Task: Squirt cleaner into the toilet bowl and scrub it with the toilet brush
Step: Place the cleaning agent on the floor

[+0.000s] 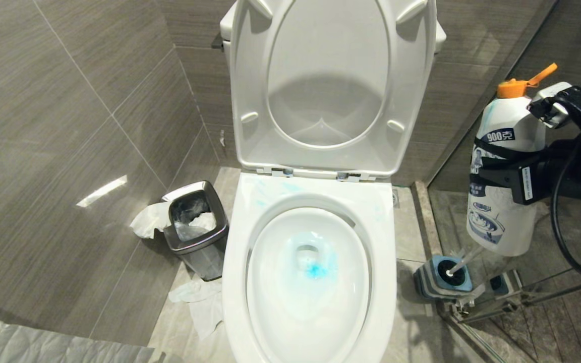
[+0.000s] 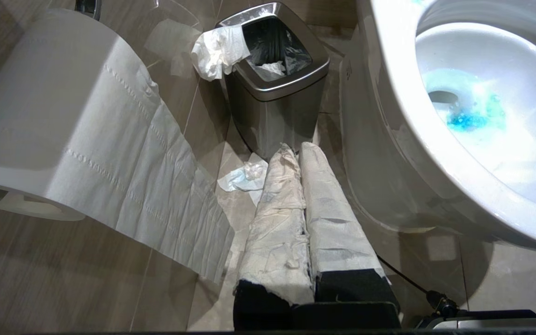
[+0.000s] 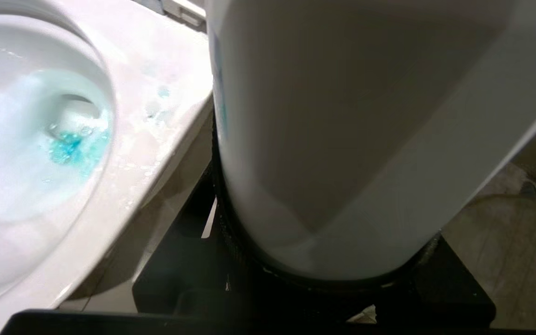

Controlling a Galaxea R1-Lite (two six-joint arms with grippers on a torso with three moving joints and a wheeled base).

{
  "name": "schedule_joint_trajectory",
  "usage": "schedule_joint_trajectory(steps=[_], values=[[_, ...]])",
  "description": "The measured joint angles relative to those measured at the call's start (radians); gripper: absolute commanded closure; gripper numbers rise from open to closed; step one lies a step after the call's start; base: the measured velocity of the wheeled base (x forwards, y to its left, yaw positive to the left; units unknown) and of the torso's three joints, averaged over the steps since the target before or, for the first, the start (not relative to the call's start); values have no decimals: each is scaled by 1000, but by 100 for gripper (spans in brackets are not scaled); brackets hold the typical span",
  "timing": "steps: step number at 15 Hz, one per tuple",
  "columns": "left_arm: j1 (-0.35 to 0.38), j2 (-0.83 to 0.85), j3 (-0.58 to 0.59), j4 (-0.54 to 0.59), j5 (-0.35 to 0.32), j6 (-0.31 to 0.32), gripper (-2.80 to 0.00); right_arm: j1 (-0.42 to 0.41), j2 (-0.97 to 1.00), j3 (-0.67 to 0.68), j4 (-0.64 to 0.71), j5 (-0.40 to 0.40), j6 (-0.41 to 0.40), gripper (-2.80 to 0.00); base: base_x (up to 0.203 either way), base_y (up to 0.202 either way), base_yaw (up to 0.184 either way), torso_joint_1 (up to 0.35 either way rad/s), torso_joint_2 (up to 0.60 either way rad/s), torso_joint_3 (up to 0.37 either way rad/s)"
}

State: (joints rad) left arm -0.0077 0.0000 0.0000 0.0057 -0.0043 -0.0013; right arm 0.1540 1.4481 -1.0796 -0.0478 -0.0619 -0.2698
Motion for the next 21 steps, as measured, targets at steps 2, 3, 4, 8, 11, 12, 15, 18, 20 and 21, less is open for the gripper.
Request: schedule_joint_trajectory(steps=[2,3,4,8,11,12,15,18,20,21], values=[[0,0,0,0,0,0,0,-19,40,2,-68,-4,-2,0,0,0,0,0,0,0],[0,0,0,0,0,0,0,-24,66,4,-124,-7,-2,0,0,0,0,0,0,0],[0,0,0,0,0,0,0,-28,98,7,-192,-14,-3,0,0,0,0,0,0,0],[0,0,0,0,0,0,0,-34,244,39,-479,-64,14,0,0,0,0,0,0,0],[0,0,0,0,0,0,0,-33,347,40,-616,-67,34,0,0,0,0,0,0,0],[0,0,0,0,0,0,0,-34,379,33,-656,-67,36,0,0,0,0,0,0,0],[0,0,0,0,0,0,0,-35,470,9,-751,-74,69,0,0,0,0,0,0,0],[0,0,0,0,0,0,0,-40,554,-31,-800,-115,136,0,0,0,0,0,0,0],[0,0,0,0,0,0,0,-44,601,-39,-814,-122,170,0,0,0,0,0,0,0],[0,0,0,0,0,0,0,-47,625,-46,-830,-122,180,0,0,0,0,0,0,0]])
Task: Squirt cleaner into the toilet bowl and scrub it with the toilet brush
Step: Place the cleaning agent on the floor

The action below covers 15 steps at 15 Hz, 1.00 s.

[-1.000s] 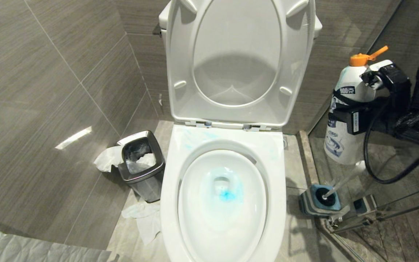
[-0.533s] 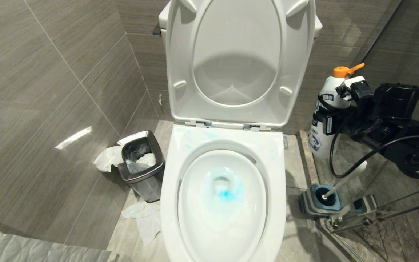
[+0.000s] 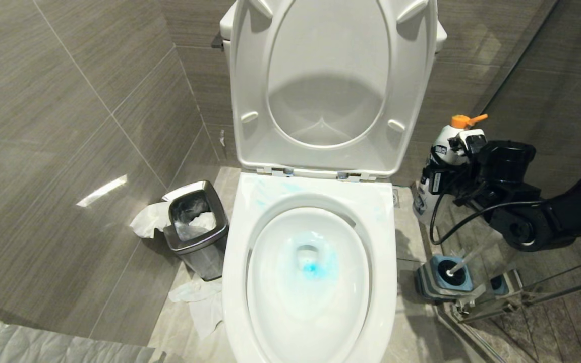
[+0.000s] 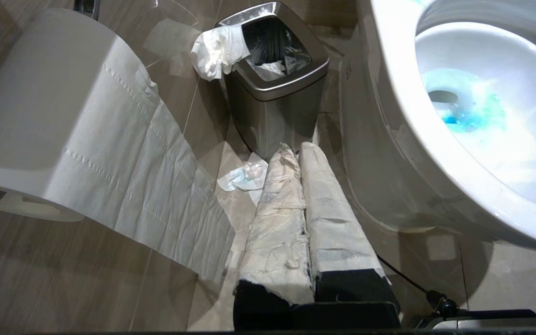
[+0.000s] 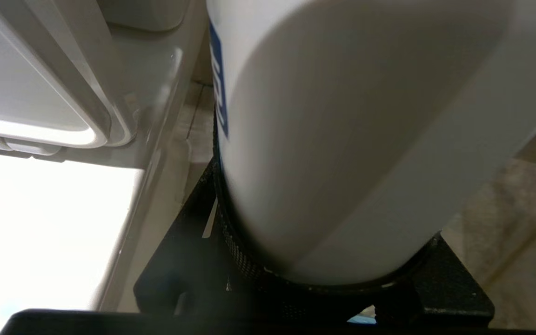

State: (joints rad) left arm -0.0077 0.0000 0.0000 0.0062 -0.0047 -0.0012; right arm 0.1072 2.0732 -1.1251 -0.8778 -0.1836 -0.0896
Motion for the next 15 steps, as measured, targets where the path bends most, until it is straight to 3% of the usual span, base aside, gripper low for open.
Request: schedule_joint_trajectory(steps=[9,15], values=[[0,0,0,0,0,0,0,-8,209,-160,-146,0,-7,0,0,0,0,0,0,0],[0,0,0,0,0,0,0,-7,244,-174,-159,3,-23,0,0,0,0,0,0,0]])
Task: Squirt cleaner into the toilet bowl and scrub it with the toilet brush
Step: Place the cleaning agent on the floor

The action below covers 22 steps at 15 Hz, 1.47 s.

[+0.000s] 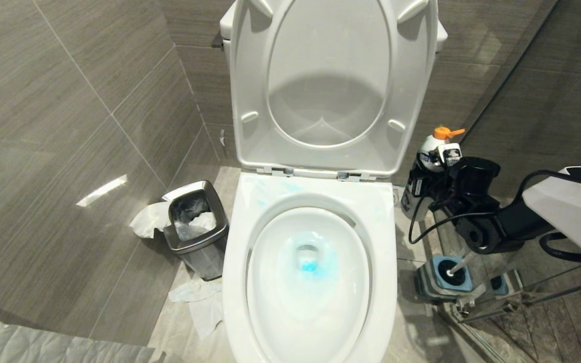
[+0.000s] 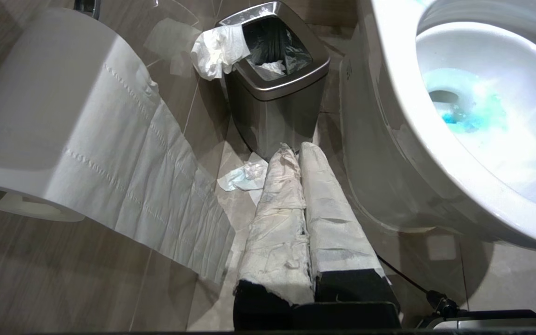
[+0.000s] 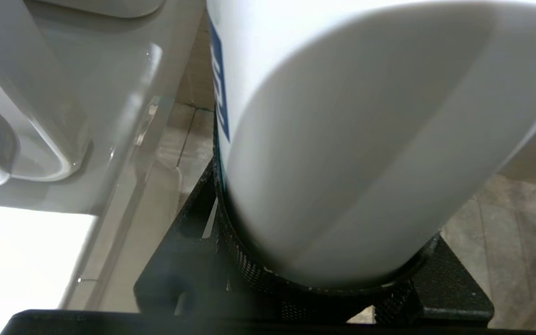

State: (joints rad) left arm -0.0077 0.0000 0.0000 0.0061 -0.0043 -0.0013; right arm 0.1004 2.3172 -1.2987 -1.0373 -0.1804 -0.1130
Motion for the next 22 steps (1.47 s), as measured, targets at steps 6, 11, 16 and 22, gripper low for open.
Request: schedule_joint_trajectory(steps=[6,11,16,22], values=[[0,0,0,0,0,2,0,0,7,-16,2,2,-11,0,0,0,0,0,0,0],[0,0,0,0,0,1,0,1,36,-57,2,5,-15,0,0,0,0,3,3,-91],[1,0,0,0,0,1,0,2,99,-143,-14,3,-16,0,0,0,0,3,3,-191],[0,0,0,1,0,4,0,5,187,-240,-81,2,-51,0,0,0,0,3,1,-198]])
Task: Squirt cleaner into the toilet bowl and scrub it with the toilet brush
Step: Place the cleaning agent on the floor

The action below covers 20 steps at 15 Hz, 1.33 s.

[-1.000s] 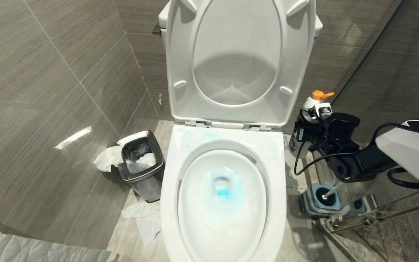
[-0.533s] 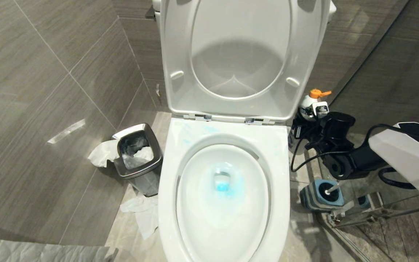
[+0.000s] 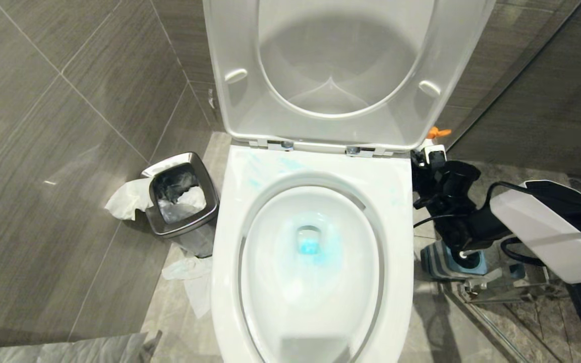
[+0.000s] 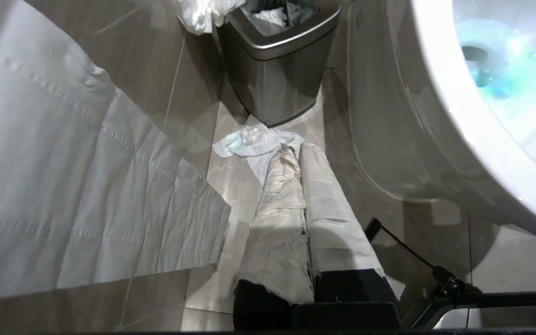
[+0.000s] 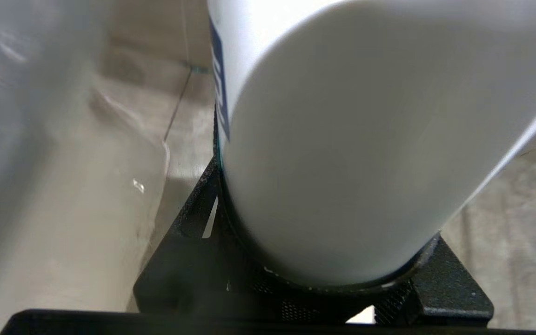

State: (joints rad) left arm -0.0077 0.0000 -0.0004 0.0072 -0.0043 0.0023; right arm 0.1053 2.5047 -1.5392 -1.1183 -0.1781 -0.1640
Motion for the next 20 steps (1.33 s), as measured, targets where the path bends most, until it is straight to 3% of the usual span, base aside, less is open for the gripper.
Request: schedule_joint_trajectory(steps=[6,14,20], values=[[0,0,-1,3,0,1,0,-1,21,-20,-4,0,2,0,0,0,0,4,2,-196],[0,0,-1,3,0,2,0,-5,81,-146,-5,-5,6,0,0,0,0,1,3,-197],[0,0,-1,5,0,2,0,-4,155,-380,3,-9,-6,0,0,0,0,2,2,-126]])
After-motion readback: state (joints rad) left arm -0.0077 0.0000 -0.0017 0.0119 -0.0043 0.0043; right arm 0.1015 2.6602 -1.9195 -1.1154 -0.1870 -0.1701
